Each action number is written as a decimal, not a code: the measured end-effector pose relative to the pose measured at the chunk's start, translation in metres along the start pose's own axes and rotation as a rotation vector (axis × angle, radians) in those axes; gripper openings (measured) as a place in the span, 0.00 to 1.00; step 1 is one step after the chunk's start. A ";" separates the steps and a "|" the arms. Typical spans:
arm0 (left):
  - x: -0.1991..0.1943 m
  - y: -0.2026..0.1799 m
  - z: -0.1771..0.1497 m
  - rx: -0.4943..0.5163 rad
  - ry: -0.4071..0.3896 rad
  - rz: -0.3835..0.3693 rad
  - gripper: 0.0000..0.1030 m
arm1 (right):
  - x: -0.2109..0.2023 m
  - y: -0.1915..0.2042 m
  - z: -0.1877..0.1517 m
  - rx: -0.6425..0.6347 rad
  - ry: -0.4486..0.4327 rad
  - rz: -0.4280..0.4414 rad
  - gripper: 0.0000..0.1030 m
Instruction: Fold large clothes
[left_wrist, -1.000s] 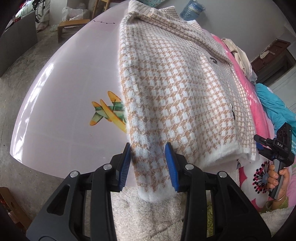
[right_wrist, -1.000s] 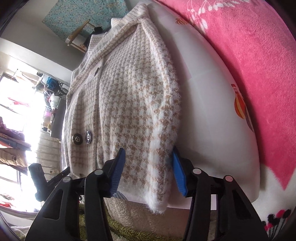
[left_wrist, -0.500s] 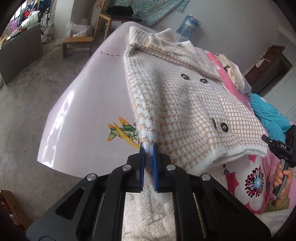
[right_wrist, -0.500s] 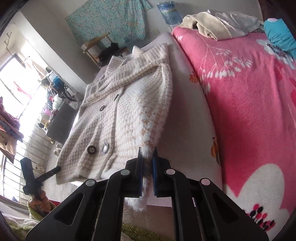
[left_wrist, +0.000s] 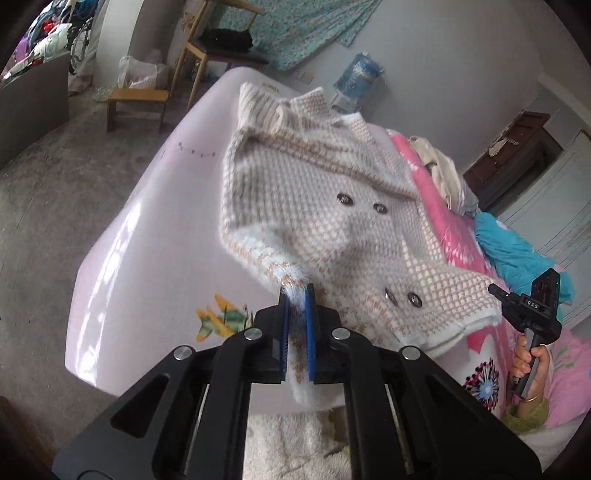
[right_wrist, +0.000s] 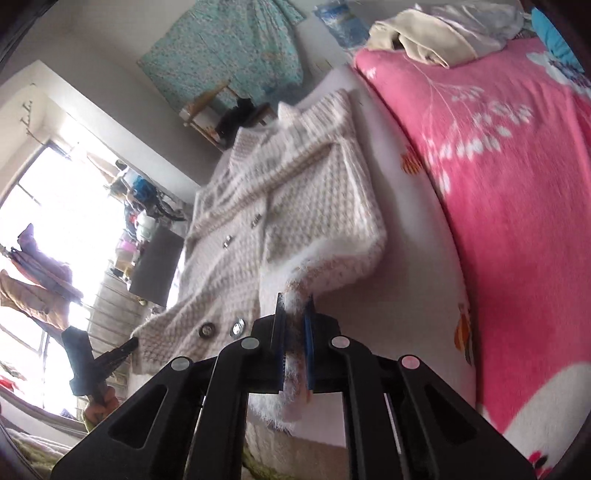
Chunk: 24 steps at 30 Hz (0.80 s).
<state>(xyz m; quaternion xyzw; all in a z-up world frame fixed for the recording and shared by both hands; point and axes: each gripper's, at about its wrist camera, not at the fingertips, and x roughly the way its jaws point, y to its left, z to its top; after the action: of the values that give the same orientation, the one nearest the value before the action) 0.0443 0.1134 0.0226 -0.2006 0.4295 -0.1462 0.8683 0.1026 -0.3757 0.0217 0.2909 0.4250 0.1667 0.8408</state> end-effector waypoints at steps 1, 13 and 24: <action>0.002 -0.001 0.012 0.000 -0.020 0.003 0.07 | 0.003 0.002 0.012 0.001 -0.019 0.015 0.08; 0.099 0.008 0.114 0.000 -0.037 0.085 0.11 | 0.109 -0.019 0.118 0.115 -0.020 0.039 0.16; 0.097 0.022 0.126 -0.058 -0.080 0.038 0.57 | 0.099 -0.029 0.126 0.103 -0.124 -0.034 0.63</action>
<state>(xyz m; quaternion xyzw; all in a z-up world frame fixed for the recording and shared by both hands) 0.2050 0.1197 0.0146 -0.2232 0.4022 -0.1092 0.8812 0.2634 -0.3898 0.0010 0.3361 0.3850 0.1122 0.8522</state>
